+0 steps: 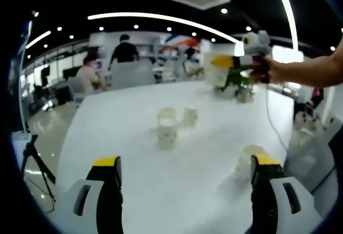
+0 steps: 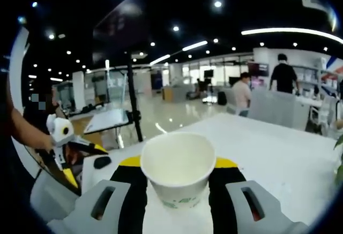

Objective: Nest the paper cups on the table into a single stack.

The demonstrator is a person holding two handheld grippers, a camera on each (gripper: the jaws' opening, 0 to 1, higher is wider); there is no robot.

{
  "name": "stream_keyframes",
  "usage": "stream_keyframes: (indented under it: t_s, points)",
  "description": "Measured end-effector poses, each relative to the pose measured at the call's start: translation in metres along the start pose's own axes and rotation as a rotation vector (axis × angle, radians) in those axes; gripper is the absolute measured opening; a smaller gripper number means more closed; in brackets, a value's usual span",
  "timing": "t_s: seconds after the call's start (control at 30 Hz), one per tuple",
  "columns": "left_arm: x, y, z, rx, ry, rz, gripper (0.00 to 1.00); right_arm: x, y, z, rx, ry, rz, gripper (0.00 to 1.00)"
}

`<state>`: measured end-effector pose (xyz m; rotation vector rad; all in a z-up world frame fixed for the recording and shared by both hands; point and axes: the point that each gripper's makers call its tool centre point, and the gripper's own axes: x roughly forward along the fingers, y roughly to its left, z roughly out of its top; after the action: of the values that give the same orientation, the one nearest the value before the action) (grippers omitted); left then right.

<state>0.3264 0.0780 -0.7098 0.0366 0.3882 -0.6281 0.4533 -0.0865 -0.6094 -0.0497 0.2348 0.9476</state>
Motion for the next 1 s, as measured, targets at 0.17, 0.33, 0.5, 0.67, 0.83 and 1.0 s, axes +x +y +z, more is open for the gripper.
stream_keyframes:
  t_s: [0.17, 0.33, 0.5, 0.67, 0.83, 1.0]
  points:
    - [-0.001, 0.000, -0.002, -0.002, 0.002, 0.000, 0.98, -0.004, 0.007, 0.001, -0.003, -0.001, 0.010, 0.41]
    - [-0.003, -0.002, -0.004, -0.002, 0.007, -0.002, 0.98, -0.007, 0.018, 0.003, -0.011, -0.005, 0.021, 0.41]
    - [-0.004, -0.001, -0.003, 0.000, 0.005, -0.002, 0.98, -0.010, 0.027, 0.003, -0.018, -0.009, 0.033, 0.41]
    - [-0.005, 0.000, -0.004, 0.016, 0.004, 0.004, 0.98, -0.012, 0.037, 0.002, -0.022, -0.012, 0.049, 0.41]
    - [-0.005, 0.001, -0.003, 0.015, 0.003, 0.006, 0.98, -0.014, 0.048, 0.001, -0.022, -0.015, 0.066, 0.41]
    - [-0.004, 0.001, -0.002, 0.019, 0.000, 0.006, 0.98, -0.017, 0.056, 0.001, -0.021, -0.020, 0.076, 0.41]
